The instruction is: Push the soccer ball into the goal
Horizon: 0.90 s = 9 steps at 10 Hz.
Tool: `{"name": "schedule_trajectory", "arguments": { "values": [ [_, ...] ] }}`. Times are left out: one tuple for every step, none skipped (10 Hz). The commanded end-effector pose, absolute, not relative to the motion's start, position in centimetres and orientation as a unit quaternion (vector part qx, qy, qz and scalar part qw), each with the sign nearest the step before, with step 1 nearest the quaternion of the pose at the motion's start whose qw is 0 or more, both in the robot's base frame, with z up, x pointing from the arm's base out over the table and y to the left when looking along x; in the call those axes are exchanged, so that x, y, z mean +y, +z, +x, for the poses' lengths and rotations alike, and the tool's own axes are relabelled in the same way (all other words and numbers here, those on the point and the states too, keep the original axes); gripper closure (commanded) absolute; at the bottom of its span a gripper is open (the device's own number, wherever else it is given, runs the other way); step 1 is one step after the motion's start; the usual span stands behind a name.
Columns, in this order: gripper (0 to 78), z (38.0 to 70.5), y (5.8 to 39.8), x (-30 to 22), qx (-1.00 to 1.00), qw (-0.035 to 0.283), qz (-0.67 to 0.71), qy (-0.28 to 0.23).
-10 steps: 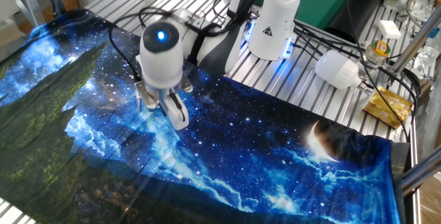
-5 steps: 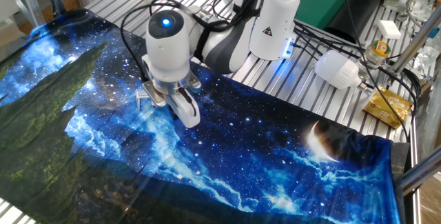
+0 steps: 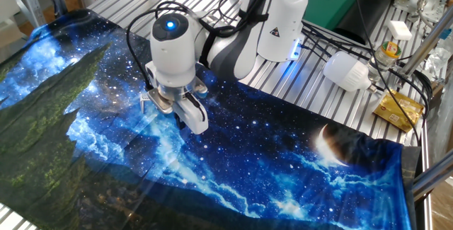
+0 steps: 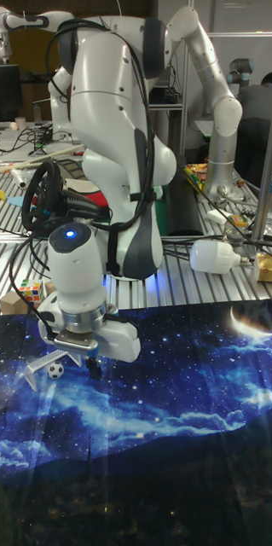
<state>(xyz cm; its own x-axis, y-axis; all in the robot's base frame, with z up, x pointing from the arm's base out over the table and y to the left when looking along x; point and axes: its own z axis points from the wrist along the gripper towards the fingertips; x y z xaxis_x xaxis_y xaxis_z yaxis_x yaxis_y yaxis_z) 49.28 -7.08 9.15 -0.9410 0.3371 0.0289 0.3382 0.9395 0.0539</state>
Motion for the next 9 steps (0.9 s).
{"name": "schedule_trajectory", "arguments": {
  "values": [
    [77.6, 49.46, 9.34, -7.04, -0.985, 0.002, -0.171, 0.008],
    [77.6, 49.46, 9.34, -7.04, -0.988, 0.001, -0.155, 0.011],
    [77.6, 49.46, 9.34, -7.04, -0.990, 0.001, -0.141, 0.007],
    [77.6, 49.46, 9.34, -7.04, -0.994, 0.002, -0.111, -0.001],
    [77.6, 49.46, 9.34, -7.04, -0.996, 0.001, -0.091, -0.002],
    [77.6, 49.46, 9.34, -7.04, -0.997, 0.002, -0.071, -0.012],
    [77.6, 49.46, 9.34, -7.04, -0.998, 0.000, -0.056, -0.017],
    [77.6, 49.46, 9.36, -7.02, -0.998, -0.003, -0.054, -0.018],
    [77.6, 49.35, 9.68, -6.53, -0.999, -0.004, -0.051, -0.018]
  ]
}}
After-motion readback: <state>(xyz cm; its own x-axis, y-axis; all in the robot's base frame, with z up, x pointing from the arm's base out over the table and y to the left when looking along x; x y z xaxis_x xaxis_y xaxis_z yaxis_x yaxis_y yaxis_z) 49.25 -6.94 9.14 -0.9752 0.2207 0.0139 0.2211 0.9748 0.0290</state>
